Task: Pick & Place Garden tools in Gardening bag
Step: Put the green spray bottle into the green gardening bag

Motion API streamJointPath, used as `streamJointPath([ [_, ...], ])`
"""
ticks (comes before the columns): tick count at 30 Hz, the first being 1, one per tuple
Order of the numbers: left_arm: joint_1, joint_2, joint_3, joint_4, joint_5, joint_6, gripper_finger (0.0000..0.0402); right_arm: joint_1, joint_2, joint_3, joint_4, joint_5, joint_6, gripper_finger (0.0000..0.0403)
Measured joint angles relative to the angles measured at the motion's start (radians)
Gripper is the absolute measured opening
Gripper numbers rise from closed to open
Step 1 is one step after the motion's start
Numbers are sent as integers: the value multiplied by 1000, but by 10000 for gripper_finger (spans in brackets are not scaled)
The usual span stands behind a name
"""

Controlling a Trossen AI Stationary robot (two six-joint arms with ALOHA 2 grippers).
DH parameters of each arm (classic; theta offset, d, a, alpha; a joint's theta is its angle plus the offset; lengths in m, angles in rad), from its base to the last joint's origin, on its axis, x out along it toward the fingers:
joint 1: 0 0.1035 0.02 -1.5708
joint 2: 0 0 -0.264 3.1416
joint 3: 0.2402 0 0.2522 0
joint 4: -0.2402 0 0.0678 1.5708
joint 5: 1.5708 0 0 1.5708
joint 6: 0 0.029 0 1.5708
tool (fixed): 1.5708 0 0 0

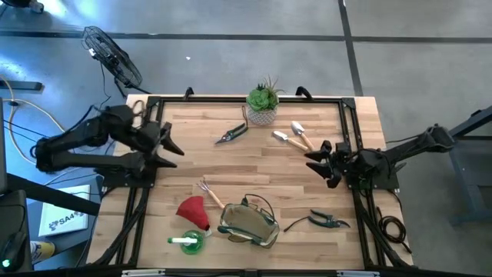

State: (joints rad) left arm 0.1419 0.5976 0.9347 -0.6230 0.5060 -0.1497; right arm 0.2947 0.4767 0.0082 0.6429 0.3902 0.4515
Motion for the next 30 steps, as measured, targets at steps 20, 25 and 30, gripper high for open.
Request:
streamJointPath([
  [20, -643, 819, 466, -763, -364, -441, 219, 0, 190, 0, 110, 2, -3, 210],
  [25, -695, 981, 602, -824, -203, -542, 219, 0, 201, 0, 110, 0, -2, 210],
  [30, -727, 1062, 706, -835, -186, -678, 219, 0, 218, 0, 110, -18, -3, 210],
])
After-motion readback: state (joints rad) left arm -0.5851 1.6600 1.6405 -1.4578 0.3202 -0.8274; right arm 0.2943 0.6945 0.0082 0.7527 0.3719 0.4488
